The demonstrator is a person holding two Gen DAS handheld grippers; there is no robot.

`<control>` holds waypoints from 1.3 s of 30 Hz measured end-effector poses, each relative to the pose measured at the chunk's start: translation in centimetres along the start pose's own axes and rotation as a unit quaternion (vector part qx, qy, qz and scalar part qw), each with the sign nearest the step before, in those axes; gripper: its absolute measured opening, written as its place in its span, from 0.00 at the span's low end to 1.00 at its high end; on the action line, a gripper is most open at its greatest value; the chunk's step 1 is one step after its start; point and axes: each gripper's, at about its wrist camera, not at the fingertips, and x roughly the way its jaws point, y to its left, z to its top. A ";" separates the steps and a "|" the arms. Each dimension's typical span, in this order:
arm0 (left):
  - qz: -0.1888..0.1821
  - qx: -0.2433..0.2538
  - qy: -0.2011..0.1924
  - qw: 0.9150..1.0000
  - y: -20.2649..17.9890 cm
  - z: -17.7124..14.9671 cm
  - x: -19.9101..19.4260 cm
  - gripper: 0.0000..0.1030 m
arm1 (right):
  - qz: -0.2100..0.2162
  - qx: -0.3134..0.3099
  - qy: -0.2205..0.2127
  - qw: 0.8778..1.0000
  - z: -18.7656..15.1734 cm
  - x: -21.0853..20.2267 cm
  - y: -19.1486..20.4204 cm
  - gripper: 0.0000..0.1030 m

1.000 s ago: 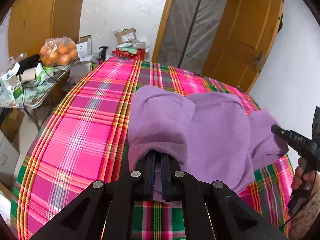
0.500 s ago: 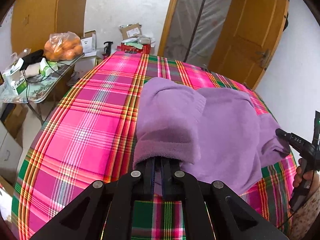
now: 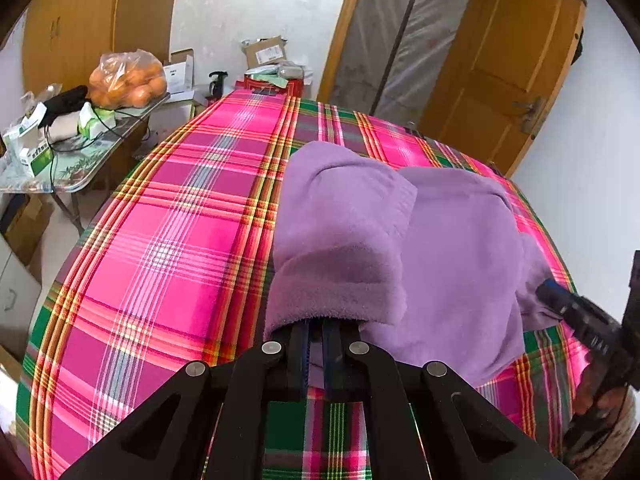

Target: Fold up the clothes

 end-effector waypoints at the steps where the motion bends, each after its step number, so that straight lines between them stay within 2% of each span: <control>1: 0.000 0.000 0.000 1.000 0.1 0.0 0.0 0.04 | -0.011 -0.010 0.008 1.000 -0.1 0.4 0.5 0.56; 10: 0.000 -0.005 0.008 1.000 0.4 0.1 0.4 0.04 | -0.088 -0.088 0.023 0.992 0.2 2.2 4.0 0.56; 11: 0.000 -0.006 0.008 1.000 0.5 0.1 0.5 0.04 | -0.102 -0.087 0.025 0.991 0.3 2.4 4.1 0.56; 16: -0.001 -0.011 0.012 1.000 0.6 0.1 0.8 0.04 | -0.101 -0.056 0.032 0.993 0.8 2.7 3.2 0.55; 19: 0.000 -0.010 0.013 1.000 0.6 0.0 0.8 0.04 | -0.106 -0.053 0.028 0.993 0.7 2.5 3.2 0.42; 21: -0.002 -0.014 0.016 1.000 0.7 0.0 0.9 0.04 | -0.107 -0.047 0.024 0.993 0.8 2.5 3.0 0.27; 24: -0.003 -0.015 0.017 1.000 0.6 -0.1 0.9 0.04 | -0.100 -0.031 0.018 0.994 1.0 2.0 2.5 0.11; 29: -0.002 -0.017 0.017 1.000 0.7 -0.2 0.8 0.04 | -0.110 -0.005 -0.007 0.994 1.6 0.1 1.2 0.09; 39: 0.001 -0.021 0.018 1.000 0.8 -0.3 0.7 0.04 | -0.142 0.070 -0.052 0.986 2.0 -4.4 -4.1 0.09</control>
